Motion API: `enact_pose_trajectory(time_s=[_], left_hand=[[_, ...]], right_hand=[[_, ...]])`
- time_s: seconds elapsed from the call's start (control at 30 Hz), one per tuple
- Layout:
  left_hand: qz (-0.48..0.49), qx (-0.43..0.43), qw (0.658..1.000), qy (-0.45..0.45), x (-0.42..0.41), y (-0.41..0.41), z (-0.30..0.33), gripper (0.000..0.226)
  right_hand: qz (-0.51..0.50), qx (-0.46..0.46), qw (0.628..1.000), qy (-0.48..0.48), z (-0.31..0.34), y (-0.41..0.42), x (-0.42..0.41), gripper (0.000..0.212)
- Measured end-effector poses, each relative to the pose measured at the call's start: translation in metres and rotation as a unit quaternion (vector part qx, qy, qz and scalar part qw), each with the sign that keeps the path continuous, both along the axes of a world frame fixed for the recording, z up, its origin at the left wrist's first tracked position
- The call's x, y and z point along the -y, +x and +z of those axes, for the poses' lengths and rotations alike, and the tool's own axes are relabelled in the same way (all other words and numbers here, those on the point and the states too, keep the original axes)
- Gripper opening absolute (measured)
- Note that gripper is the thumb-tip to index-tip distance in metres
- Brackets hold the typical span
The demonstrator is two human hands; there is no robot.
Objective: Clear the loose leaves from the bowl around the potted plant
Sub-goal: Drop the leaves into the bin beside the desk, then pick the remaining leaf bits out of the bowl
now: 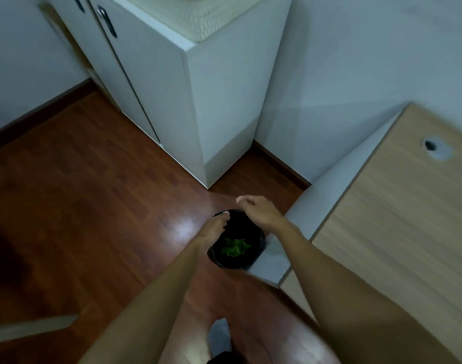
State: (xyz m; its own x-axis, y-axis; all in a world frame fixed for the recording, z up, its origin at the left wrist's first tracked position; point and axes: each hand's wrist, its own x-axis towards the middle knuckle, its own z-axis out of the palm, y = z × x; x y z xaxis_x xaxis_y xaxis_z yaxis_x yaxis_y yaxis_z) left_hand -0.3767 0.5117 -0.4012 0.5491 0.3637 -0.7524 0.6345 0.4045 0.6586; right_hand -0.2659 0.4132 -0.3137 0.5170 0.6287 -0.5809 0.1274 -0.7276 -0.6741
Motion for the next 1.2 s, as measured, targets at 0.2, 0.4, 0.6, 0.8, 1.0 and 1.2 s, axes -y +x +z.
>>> enact_pose_trajectory(time_s=[0.2,0.4,0.6,0.8,1.0,1.2], left_hand=[[-0.046,-0.029,0.998,-0.007,-0.018,-0.017,-0.098,0.061],[-0.079,-0.053,0.995,0.027,-0.051,-0.014,-0.190,0.069],[-0.106,-0.077,0.990,0.056,-0.069,-0.008,-0.262,0.049],[-0.170,-0.111,0.979,0.036,-0.038,-0.029,-0.316,0.051],[-0.166,-0.144,0.975,0.024,-0.022,-0.052,-0.330,0.042],[-0.131,-0.155,0.979,0.031,-0.006,-0.076,-0.331,0.033]], right_hand=[[-0.043,-0.038,0.998,-0.030,-0.114,-0.003,-0.012,0.051],[-0.044,-0.051,0.994,-0.081,-0.229,-0.004,-0.023,0.059],[-0.026,-0.081,0.989,-0.118,-0.327,-0.006,-0.035,0.055],[0.013,-0.093,0.979,-0.182,-0.388,-0.042,0.004,0.056],[0.029,-0.109,0.972,-0.205,-0.402,-0.050,0.017,0.057],[0.063,-0.115,0.974,-0.185,-0.409,-0.069,0.028,0.056]])
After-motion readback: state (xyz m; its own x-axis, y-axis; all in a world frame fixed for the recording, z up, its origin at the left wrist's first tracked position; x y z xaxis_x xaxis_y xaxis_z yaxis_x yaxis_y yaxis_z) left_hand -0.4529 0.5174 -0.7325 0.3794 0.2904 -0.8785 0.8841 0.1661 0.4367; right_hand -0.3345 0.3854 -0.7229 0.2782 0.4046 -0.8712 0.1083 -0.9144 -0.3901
